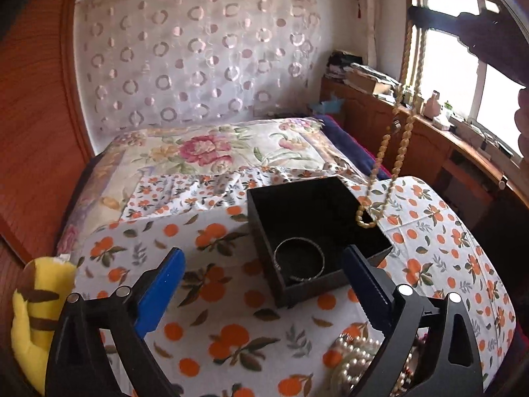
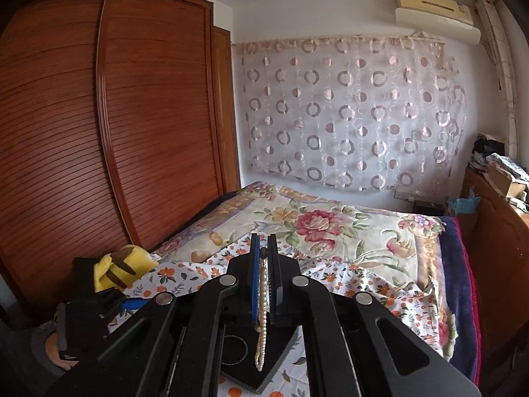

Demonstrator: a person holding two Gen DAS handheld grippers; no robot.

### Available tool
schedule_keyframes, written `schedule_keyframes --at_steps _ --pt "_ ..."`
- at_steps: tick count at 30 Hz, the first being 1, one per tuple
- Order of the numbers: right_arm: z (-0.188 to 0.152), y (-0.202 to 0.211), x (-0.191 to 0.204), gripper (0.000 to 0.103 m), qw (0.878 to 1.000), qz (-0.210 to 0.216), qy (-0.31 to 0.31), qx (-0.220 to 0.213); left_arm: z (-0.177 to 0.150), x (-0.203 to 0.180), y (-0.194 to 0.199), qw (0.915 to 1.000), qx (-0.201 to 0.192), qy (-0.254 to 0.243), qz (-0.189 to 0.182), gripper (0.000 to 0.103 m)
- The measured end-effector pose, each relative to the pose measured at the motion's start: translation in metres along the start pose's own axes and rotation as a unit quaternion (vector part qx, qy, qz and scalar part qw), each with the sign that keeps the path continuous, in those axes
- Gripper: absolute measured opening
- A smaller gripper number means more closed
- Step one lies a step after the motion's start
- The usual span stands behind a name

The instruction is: Organize jewelry

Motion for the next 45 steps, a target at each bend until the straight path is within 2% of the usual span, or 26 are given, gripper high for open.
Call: schedule_keyframes --at_steps 5,14,16,18,30,45 --pt "-0.025 -0.021 0.014 0.005 0.999 0.008 0.004 0.037 -0.01 0.011 0.008 0.9998 -0.002 0.021 -0.001 0.093" --pt "-0.089 -0.056 0.031 0.006 0.994 0.013 -0.011 0.111 -0.031 0.017 0.024 0.9995 -0.001 0.032 0.002 0.093" --pt "-0.096 -0.054 0.034 0.009 0.993 0.01 -0.012 0.115 -0.037 0.017 0.029 0.9995 0.0 0.033 0.003 0.093" --pt "-0.102 -0.05 0.036 0.018 0.993 0.008 -0.013 0.117 -0.045 0.016 0.033 0.9994 0.004 0.035 0.002 0.093" --pt "-0.157 -0.004 0.08 0.019 0.991 0.018 -0.018 0.129 -0.09 0.003 0.068 0.9995 0.01 0.029 0.0 0.093" --pt "-0.197 0.025 0.126 0.019 0.989 0.036 -0.028 0.141 -0.122 -0.004 0.097 0.9998 -0.004 0.01 0.019 0.093"
Point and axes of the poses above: each gripper's, at about its wrist camera, not at the fingertips, and y roughly against the way its jaws point, x to its left, z to its top, the point moved 5 cm from there along -y, roughly the way its jaws point, and after that the axes turned 13 degrees about y, right-handed, at the moved point
